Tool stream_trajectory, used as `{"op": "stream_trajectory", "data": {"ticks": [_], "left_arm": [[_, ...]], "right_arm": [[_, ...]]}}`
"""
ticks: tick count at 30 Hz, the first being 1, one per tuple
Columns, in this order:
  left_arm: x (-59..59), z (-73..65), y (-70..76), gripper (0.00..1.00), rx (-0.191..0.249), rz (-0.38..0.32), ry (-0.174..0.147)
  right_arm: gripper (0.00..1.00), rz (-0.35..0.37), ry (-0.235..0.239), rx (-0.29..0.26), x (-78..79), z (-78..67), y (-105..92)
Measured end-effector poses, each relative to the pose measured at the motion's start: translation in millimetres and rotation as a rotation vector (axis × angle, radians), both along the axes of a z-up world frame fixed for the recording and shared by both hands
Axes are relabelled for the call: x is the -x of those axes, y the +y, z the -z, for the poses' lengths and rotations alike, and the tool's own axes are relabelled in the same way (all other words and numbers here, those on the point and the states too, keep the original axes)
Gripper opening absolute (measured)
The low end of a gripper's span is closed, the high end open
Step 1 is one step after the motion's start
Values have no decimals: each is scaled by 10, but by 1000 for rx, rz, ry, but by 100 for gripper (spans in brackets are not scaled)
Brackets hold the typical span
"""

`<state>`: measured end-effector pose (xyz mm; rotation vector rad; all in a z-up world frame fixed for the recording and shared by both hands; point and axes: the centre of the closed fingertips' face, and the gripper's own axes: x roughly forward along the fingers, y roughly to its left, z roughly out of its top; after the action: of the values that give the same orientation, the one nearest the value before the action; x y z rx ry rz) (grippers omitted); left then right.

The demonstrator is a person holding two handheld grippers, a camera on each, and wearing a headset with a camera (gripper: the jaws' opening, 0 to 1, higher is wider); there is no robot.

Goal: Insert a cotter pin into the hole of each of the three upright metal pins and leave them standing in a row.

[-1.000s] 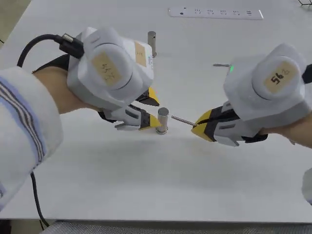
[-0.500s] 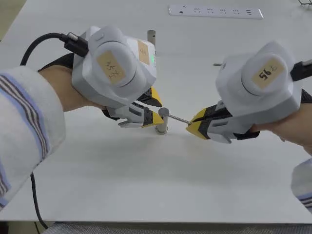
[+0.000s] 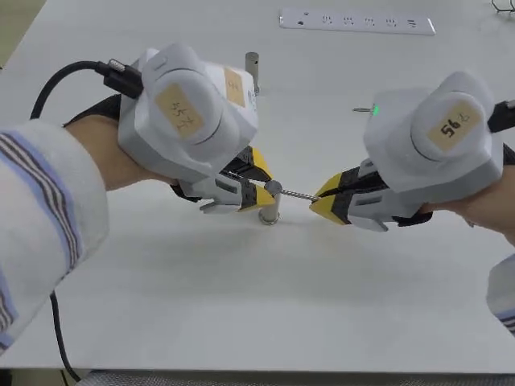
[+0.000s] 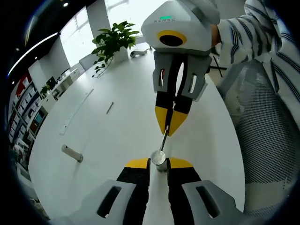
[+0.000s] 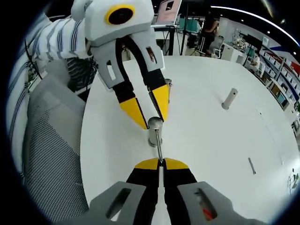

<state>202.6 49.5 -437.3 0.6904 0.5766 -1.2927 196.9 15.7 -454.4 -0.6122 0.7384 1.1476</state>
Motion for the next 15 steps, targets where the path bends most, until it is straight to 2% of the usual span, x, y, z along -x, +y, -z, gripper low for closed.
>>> {"op": "stream_trajectory", "data": {"ticks": [3, 6, 15], "left_arm": [[-12, 2, 19, 10, 8, -28, 25], [-13, 3, 22, 9, 14, -44, 37], [27, -10, 20, 9, 35, -74, 40]], "right_arm": [[0, -21, -3, -7, -17, -5, 28], [0, -36, -3, -16, -29, -24, 75], [0, -52, 6, -42, -33, 2, 250]]}}
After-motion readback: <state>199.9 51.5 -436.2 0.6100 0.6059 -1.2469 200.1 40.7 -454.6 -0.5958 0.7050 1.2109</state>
